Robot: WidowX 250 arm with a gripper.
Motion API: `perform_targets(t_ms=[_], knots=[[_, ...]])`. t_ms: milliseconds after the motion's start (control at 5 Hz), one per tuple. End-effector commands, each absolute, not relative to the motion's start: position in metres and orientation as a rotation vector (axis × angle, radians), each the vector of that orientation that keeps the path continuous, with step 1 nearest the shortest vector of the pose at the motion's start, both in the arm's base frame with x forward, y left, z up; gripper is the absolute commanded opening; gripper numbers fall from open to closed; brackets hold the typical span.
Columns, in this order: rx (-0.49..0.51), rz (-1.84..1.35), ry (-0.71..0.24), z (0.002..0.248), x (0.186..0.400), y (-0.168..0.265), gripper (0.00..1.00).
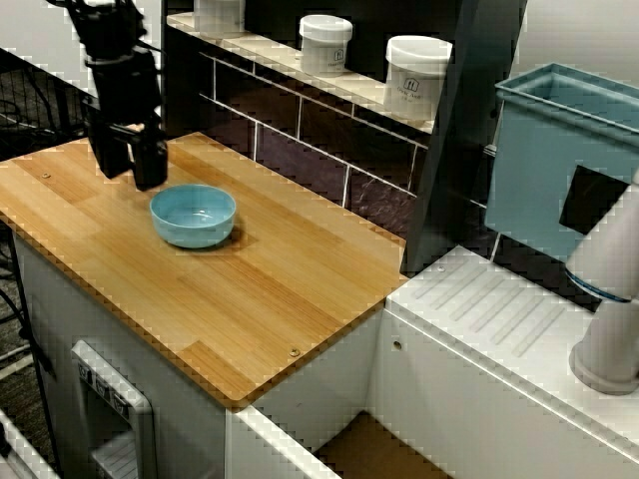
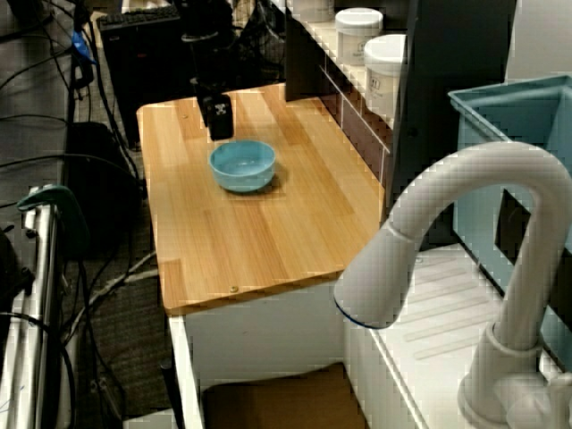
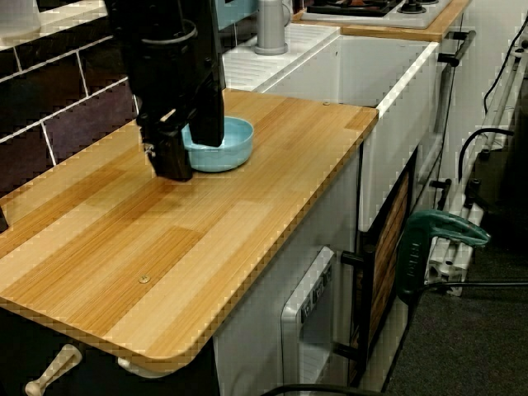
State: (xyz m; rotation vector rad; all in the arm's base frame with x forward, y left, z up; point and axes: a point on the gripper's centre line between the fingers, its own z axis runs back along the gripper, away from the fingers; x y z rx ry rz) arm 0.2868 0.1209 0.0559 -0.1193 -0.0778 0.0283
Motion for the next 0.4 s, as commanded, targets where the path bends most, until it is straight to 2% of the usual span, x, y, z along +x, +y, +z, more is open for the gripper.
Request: perform_targets(t_ms=[0, 200], knots=[[-0.095, 0.018, -0.138, 0.081, 0.293, 0.091, 1.00], [-0.078, 0.026, -0.122, 0.065, 0.302, 0.086, 1.00]])
